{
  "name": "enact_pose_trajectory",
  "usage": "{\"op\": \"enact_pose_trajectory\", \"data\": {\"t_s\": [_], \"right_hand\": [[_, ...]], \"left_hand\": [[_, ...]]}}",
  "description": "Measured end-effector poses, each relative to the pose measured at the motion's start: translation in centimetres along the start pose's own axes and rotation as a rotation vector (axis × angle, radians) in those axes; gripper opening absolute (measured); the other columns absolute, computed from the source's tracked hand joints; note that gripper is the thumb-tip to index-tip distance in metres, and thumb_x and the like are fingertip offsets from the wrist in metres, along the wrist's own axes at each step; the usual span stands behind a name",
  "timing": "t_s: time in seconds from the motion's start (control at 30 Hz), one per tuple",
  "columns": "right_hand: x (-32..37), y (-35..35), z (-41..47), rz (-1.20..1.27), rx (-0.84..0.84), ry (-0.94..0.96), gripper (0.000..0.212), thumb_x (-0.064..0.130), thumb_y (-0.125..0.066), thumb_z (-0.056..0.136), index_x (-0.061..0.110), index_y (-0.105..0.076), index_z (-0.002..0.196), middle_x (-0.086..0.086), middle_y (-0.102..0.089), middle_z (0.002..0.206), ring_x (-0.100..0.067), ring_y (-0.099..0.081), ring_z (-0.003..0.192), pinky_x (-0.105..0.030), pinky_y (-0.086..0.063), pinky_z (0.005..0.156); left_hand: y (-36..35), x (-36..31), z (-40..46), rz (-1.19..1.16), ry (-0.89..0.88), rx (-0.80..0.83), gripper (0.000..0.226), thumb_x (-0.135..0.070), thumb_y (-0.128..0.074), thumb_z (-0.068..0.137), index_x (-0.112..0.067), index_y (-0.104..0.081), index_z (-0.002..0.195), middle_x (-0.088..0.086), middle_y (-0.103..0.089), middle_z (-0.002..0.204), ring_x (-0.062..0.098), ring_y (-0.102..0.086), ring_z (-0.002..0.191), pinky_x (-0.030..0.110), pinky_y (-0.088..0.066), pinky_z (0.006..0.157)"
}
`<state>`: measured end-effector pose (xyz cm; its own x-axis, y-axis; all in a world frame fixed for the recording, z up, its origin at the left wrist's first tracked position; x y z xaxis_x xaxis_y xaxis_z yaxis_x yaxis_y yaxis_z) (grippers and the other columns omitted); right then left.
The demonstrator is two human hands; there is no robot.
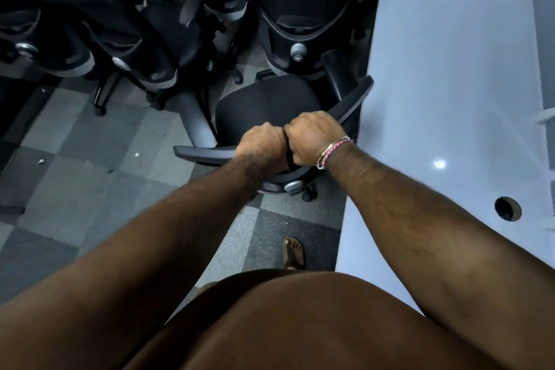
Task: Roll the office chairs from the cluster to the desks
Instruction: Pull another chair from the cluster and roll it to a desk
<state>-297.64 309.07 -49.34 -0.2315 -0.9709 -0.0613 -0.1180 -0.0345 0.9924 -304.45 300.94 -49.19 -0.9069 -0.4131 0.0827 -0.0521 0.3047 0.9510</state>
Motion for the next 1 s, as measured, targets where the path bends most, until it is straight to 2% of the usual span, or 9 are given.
{"op": "enact_pose_trajectory", "data": {"t_s": [0.07, 0.17, 0.27, 0.37, 0.47, 0.53, 0.77, 0.87, 1.0], "right_hand": [[2.6, 0.1, 0.5, -0.001, -0.005, -0.024, 0.019, 0.036, -0.057, 0.075, 0.022, -0.067, 0.084, 0.002, -0.07, 0.085, -0.024, -0.065, 0.083, -0.034, -0.049, 0.067], [6.2, 0.5, 1.6, -0.013, -0.03, -0.061, 0.02, 0.036, -0.056, 0.078, 0.022, -0.068, 0.086, 0.002, -0.071, 0.087, -0.024, -0.066, 0.085, -0.034, -0.047, 0.067], [11.4, 1.3, 3.4, -0.04, -0.001, -0.051, 0.021, 0.038, -0.056, 0.079, 0.023, -0.069, 0.087, 0.002, -0.07, 0.088, -0.023, -0.067, 0.086, -0.034, -0.047, 0.068], [11.9, 1.0, 2.9, -0.041, -0.008, -0.095, 0.022, 0.041, -0.057, 0.081, 0.023, -0.068, 0.086, 0.002, -0.07, 0.088, -0.023, -0.067, 0.086, -0.034, -0.046, 0.067], [15.9, 1.5, 3.3, -0.086, -0.009, -0.068, 0.021, 0.04, -0.057, 0.08, 0.023, -0.068, 0.085, 0.001, -0.07, 0.088, -0.025, -0.068, 0.084, -0.033, -0.041, 0.063], [18.4, 1.8, 3.1, -0.098, -0.003, -0.047, 0.021, 0.04, -0.057, 0.079, 0.023, -0.067, 0.085, 0.001, -0.07, 0.087, -0.025, -0.069, 0.082, -0.033, -0.04, 0.062], [27.1, 2.2, 2.7, -0.093, -0.03, 0.06, 0.021, 0.04, -0.057, 0.079, 0.023, -0.066, 0.087, 0.001, -0.071, 0.089, -0.026, -0.069, 0.083, -0.033, -0.042, 0.063], [31.4, 2.2, 2.4, -0.089, -0.051, 0.124, 0.021, 0.04, -0.056, 0.081, 0.022, -0.066, 0.088, 0.001, -0.07, 0.089, -0.025, -0.069, 0.083, -0.033, -0.043, 0.064], [36.5, 2.3, 2.0, -0.093, -0.077, 0.196, 0.021, 0.039, -0.056, 0.081, 0.023, -0.067, 0.087, 0.0, -0.07, 0.087, -0.025, -0.069, 0.082, -0.033, -0.041, 0.062]], "left_hand": [[-0.4, 2.1, -1.2, -0.002, 0.013, 0.015, 0.013, -0.03, -0.058, 0.092, -0.021, -0.063, 0.084, -0.004, -0.06, 0.071, 0.02, -0.062, 0.068, 0.033, -0.049, 0.064], [-0.8, 5.4, -3.0, 0.006, 0.006, 0.024, 0.023, -0.033, -0.061, 0.092, -0.026, -0.049, 0.074, 0.001, -0.071, 0.088, 0.023, -0.071, 0.084, 0.034, -0.051, 0.068], [-1.6, 10.2, -5.4, 0.03, 0.001, 0.01, 0.014, -0.033, -0.061, 0.094, -0.024, -0.06, 0.083, 0.002, -0.072, 0.095, 0.023, -0.072, 0.091, 0.031, -0.046, 0.069], [-1.5, 10.0, -6.0, 0.032, -0.03, 0.027, 0.012, -0.031, -0.06, 0.095, -0.024, -0.058, 0.085, -0.002, -0.065, 0.086, 0.021, -0.068, 0.086, 0.031, -0.045, 0.068], [-2.5, 12.8, -8.8, -0.007, 0.0, 0.024, 0.018, -0.033, -0.061, 0.095, -0.024, -0.053, 0.082, -0.006, -0.048, 0.073, 0.02, -0.056, 0.075, 0.032, -0.045, 0.067], [-3.5, 14.2, -10.9, -0.022, 0.012, 0.022, 0.02, -0.036, -0.062, 0.094, -0.025, -0.053, 0.08, -0.007, -0.043, 0.068, 0.019, -0.054, 0.072, 0.033, -0.045, 0.066], [-6.3, 18.6, -18.3, -0.035, 0.092, 0.021, 0.03, -0.034, -0.06, 0.095, -0.027, -0.041, 0.072, -0.006, -0.042, 0.067, 0.02, -0.055, 0.072, 0.033, -0.048, 0.067], [-7.7, 20.9, -22.3, -0.035, 0.148, 0.028, 0.026, -0.034, -0.059, 0.094, -0.027, -0.043, 0.074, -0.006, -0.039, 0.067, 0.021, -0.057, 0.075, 0.033, -0.047, 0.068], [-9.4, 23.4, -26.9, -0.058, 0.218, 0.056, 0.017, -0.033, -0.063, 0.091, -0.027, -0.05, 0.083, -0.006, -0.045, 0.073, 0.022, -0.06, 0.078, 0.032, -0.047, 0.068]]}}
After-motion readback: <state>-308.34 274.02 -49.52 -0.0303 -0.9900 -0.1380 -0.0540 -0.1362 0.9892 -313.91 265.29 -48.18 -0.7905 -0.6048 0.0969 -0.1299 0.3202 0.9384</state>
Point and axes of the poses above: each hand's wrist, its own z-axis towards the middle knuckle, its own y-axis out of the back of the hand, x = y × z, the point moved 3 cm from there along z, towards the middle knuckle
